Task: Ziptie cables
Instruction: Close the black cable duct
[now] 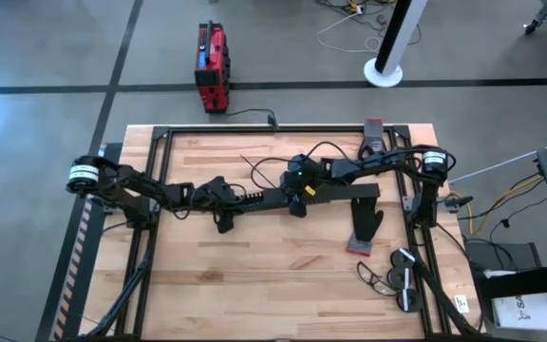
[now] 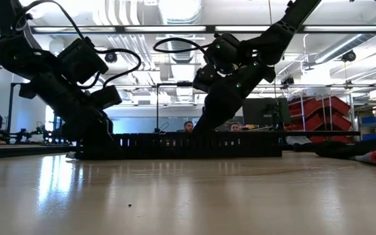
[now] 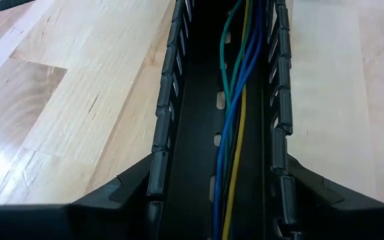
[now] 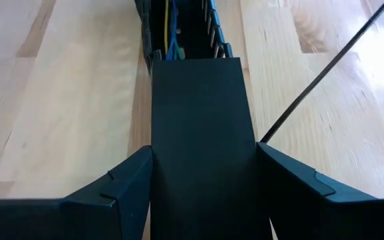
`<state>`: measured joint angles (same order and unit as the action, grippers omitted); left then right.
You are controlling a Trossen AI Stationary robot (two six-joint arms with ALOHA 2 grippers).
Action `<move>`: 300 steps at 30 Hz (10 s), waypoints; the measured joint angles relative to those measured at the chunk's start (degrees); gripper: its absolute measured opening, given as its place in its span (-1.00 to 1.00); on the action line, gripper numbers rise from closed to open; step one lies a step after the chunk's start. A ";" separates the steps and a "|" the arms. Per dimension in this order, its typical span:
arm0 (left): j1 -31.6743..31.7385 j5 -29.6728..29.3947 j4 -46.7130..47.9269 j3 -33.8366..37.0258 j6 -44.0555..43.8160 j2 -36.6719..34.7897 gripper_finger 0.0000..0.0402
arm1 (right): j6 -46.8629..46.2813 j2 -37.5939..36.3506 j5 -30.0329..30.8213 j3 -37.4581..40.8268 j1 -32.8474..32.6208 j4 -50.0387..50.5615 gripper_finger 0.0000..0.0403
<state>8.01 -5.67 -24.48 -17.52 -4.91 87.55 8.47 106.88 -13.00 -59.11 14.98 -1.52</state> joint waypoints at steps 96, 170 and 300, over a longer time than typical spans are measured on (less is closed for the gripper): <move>-1.54 0.19 -5.76 -5.38 -0.27 3.45 0.06 | -1.55 -0.82 0.19 0.48 -1.05 1.96 0.08; -1.53 1.47 -14.71 -6.48 3.09 8.09 0.04 | -0.76 -2.54 2.18 1.73 -3.32 0.82 0.08; -1.09 6.19 -9.82 -7.59 2.86 2.82 0.39 | 2.20 -0.99 0.59 2.07 -3.54 -3.06 0.07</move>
<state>6.92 0.52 -34.31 -25.11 -2.05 90.37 10.67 105.89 -12.42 -57.05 11.44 -4.58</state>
